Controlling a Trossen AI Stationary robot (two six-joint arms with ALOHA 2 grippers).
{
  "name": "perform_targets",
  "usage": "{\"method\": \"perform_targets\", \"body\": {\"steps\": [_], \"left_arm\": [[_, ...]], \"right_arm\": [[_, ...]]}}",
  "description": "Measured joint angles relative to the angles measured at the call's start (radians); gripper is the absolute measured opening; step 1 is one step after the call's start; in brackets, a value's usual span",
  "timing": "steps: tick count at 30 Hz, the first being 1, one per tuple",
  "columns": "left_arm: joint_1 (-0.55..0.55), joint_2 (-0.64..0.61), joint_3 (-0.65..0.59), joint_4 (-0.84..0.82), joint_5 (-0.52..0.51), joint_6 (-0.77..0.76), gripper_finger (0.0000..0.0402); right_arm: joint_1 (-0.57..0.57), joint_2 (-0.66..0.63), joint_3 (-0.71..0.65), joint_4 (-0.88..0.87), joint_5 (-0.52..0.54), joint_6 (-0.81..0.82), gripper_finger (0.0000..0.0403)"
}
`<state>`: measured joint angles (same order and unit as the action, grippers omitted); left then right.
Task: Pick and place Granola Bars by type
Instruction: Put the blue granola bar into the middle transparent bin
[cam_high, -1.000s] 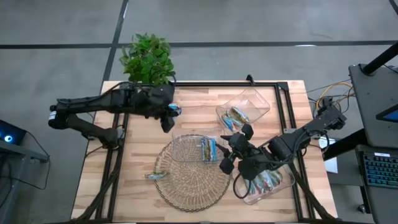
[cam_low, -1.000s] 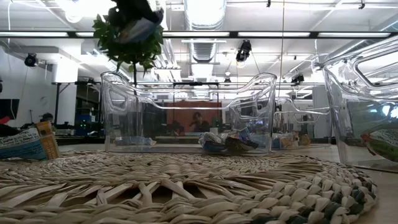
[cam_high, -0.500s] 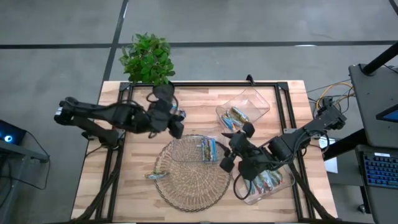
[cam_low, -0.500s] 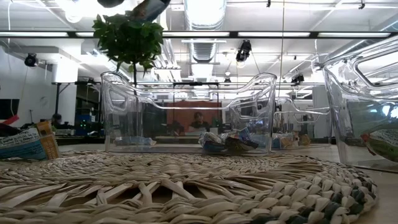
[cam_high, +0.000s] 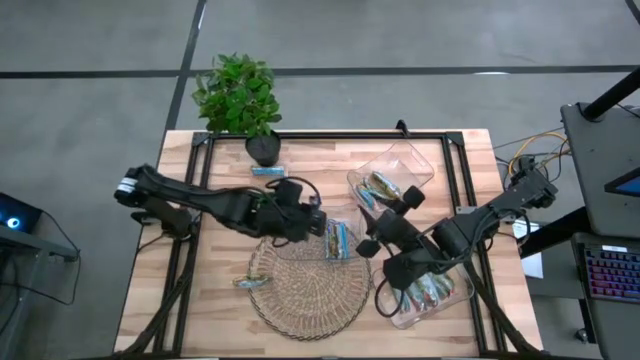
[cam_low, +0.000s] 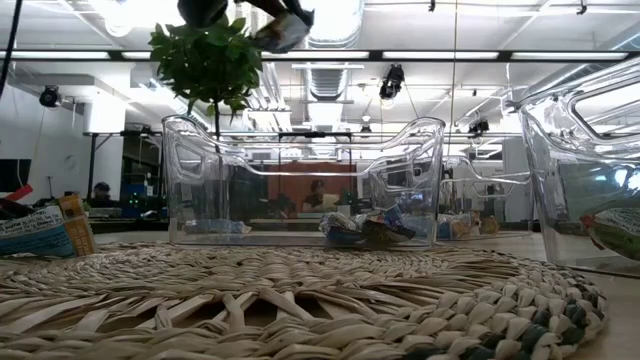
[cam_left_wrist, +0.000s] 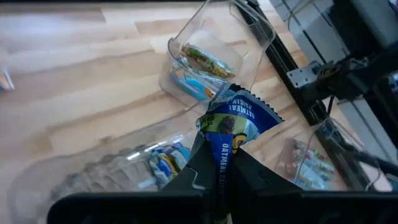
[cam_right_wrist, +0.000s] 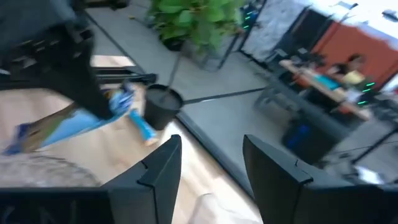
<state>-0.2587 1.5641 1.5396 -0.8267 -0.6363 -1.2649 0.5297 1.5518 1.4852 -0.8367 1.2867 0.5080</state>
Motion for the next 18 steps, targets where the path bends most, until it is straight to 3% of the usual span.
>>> {"method": "perform_targets", "body": {"steps": [10, 18], "left_arm": [[-0.01, 0.111, 0.046, -0.006, -0.001, -0.216, 0.0], [-0.008, 0.175, 0.044, -0.082, 0.042, -0.387, 0.0]], "right_arm": [[0.0, -0.001, 0.0, -0.15, 0.086, 0.01, 0.0162], [-0.005, -0.001, -0.004, -0.156, 0.13, 0.011, 0.0162]]}}
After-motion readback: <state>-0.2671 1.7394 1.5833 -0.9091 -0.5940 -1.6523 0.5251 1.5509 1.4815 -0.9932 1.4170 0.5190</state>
